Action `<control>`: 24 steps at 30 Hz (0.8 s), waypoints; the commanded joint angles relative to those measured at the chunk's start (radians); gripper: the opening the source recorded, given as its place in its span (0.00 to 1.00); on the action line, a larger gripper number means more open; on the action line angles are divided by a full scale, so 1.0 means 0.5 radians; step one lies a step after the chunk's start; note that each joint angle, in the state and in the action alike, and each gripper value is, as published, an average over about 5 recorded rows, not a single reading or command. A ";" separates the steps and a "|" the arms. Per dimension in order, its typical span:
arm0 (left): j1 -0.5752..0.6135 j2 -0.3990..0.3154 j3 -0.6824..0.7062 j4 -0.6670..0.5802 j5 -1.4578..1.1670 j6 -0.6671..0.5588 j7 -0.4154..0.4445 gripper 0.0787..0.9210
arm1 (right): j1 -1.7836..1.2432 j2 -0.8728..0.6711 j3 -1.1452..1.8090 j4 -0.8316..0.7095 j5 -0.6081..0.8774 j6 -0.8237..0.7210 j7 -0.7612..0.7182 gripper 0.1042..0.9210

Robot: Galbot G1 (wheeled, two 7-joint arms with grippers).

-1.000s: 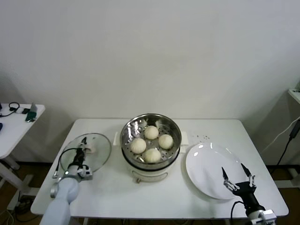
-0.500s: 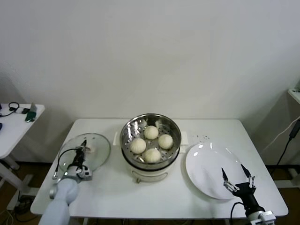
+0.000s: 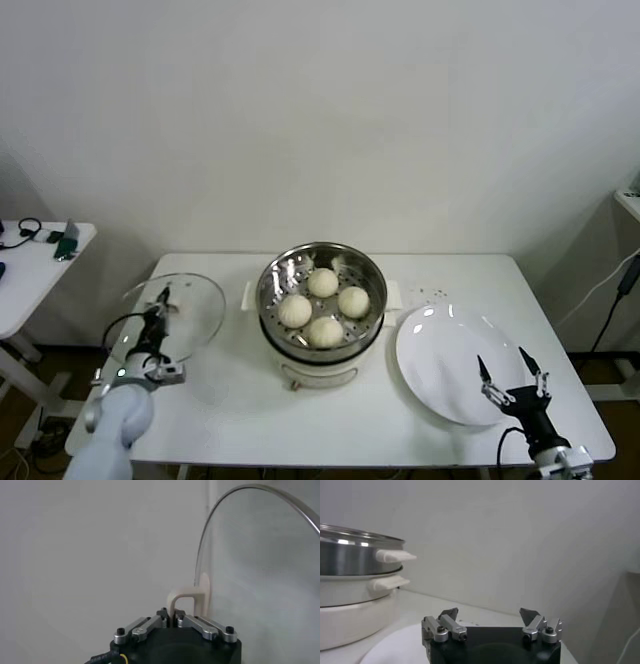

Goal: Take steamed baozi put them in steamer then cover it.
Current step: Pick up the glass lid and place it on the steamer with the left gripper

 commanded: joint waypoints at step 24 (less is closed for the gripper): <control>0.116 0.628 0.871 -1.422 -0.355 1.257 0.276 0.09 | 0.326 -0.360 -0.290 -0.274 0.095 -0.012 0.064 0.88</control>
